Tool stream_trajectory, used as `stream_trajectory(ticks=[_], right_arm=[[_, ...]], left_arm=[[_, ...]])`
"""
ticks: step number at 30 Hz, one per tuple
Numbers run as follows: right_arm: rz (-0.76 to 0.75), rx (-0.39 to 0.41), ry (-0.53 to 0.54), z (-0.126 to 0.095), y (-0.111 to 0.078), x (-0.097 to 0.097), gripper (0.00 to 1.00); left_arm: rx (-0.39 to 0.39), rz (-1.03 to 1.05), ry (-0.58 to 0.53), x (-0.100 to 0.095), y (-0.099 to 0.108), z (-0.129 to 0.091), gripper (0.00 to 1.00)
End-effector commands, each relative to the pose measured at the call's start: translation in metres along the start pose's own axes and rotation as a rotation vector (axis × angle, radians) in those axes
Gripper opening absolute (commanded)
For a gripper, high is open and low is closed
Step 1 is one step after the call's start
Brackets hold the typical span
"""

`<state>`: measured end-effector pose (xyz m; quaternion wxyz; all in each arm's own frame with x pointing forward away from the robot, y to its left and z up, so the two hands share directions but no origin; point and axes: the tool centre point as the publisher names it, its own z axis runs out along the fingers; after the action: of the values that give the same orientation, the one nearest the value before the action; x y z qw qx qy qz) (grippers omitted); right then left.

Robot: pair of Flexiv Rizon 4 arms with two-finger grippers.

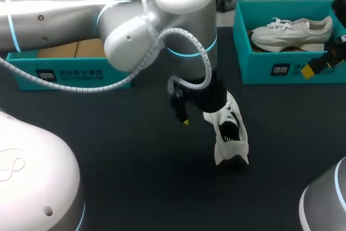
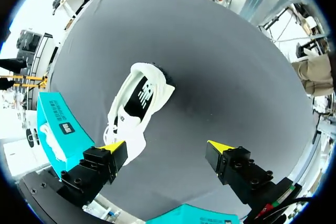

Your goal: Take the shoe out of the shoebox, open the shoe tongue, remove and reinsert the insole, then place the shoe into the shoebox

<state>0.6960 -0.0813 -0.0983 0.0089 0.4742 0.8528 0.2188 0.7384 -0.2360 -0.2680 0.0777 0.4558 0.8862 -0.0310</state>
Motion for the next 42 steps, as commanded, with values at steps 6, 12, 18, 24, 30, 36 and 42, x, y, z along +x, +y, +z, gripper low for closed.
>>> stream_trajectory(ticks=[6,12,18,24,30,36,42], right_arm=[[0.001,0.006,0.001,0.001,0.003,-0.001,1.00],[0.001,0.006,0.001,0.001,0.003,-0.001,1.00],[0.001,0.006,0.001,0.001,0.003,-0.001,1.00],[0.001,0.006,0.001,0.001,0.003,-0.001,1.00],[0.001,0.006,0.001,0.001,0.003,-0.001,1.00],[0.001,0.006,0.001,0.001,0.003,-0.001,1.00],[0.001,0.006,0.001,0.001,0.003,-0.001,1.00]], left_arm=[[0.028,-0.823,0.212,0.016,-0.027,0.012,1.00],[0.021,-0.931,0.186,0.021,-0.032,0.016,1.00],[0.021,-0.931,0.186,0.021,-0.032,0.016,1.00],[0.023,-0.931,0.173,0.020,-0.037,0.017,1.00],[0.024,-0.866,0.149,0.009,-0.068,0.027,1.00],[0.021,-0.803,0.154,-0.002,-0.095,0.041,1.00],[0.025,-0.807,0.174,-0.017,-0.104,0.060,1.00]])
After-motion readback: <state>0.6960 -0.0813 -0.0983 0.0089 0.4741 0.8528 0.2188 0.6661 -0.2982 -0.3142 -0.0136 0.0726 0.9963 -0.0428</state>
